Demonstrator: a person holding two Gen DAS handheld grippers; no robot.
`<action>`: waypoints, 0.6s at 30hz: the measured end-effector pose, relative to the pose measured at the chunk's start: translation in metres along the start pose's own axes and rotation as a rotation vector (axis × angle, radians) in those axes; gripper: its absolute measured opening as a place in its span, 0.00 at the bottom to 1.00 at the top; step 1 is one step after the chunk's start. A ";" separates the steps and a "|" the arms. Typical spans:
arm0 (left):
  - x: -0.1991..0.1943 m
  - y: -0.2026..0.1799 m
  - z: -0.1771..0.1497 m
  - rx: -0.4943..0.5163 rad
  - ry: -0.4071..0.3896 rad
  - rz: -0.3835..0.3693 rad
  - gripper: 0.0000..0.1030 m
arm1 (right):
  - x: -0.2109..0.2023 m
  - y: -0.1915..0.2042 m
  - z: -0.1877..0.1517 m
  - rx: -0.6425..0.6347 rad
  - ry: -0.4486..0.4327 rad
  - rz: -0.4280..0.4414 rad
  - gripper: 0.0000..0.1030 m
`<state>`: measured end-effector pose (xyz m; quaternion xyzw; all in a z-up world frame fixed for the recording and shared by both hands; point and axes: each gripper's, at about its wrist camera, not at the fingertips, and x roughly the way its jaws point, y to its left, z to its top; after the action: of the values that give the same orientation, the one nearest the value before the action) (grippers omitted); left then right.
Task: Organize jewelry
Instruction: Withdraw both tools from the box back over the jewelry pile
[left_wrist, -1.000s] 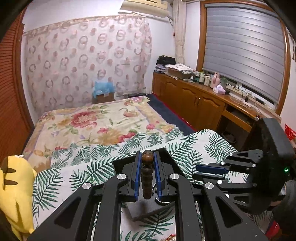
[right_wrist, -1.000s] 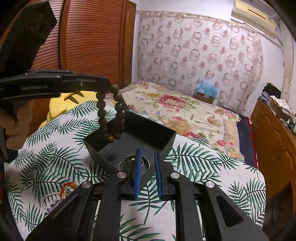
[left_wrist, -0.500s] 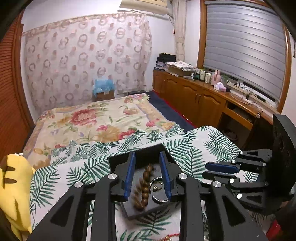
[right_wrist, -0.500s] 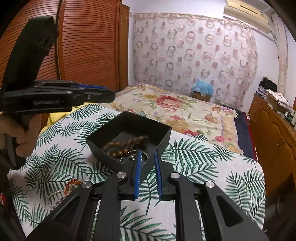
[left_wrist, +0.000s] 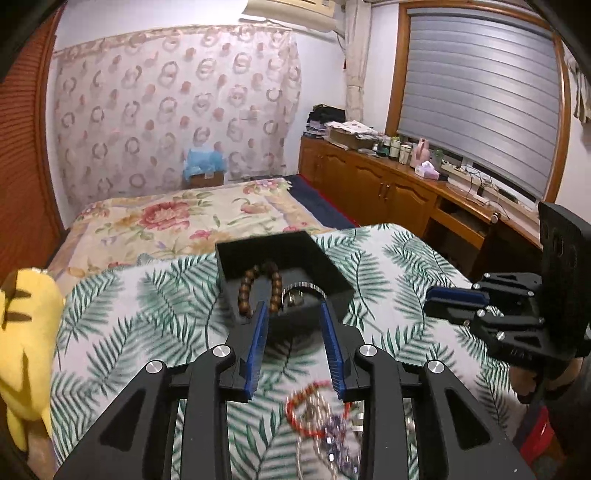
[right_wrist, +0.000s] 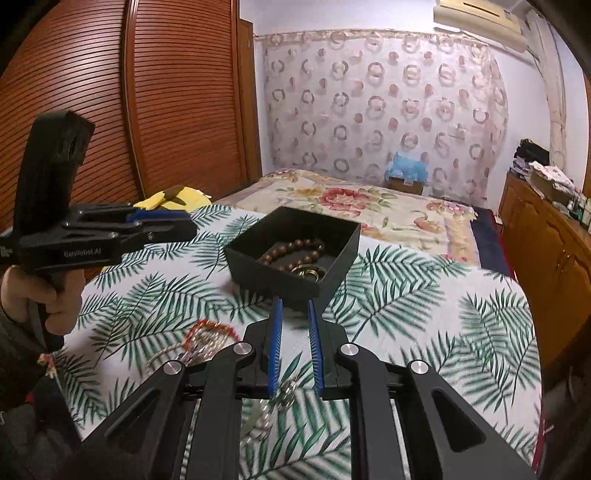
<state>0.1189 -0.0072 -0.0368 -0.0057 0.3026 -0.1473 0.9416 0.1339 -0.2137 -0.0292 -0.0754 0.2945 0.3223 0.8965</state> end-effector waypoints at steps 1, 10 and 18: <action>-0.003 0.000 -0.006 -0.004 0.003 0.000 0.27 | -0.003 0.002 -0.003 0.002 0.003 0.001 0.17; -0.024 0.002 -0.037 -0.040 0.012 0.010 0.36 | -0.012 0.021 -0.028 0.008 0.041 0.011 0.17; -0.029 -0.003 -0.063 -0.046 0.050 0.019 0.39 | -0.009 0.042 -0.050 -0.007 0.096 0.039 0.18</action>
<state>0.0601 0.0033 -0.0717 -0.0209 0.3296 -0.1315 0.9347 0.0784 -0.2020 -0.0625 -0.0881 0.3375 0.3369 0.8745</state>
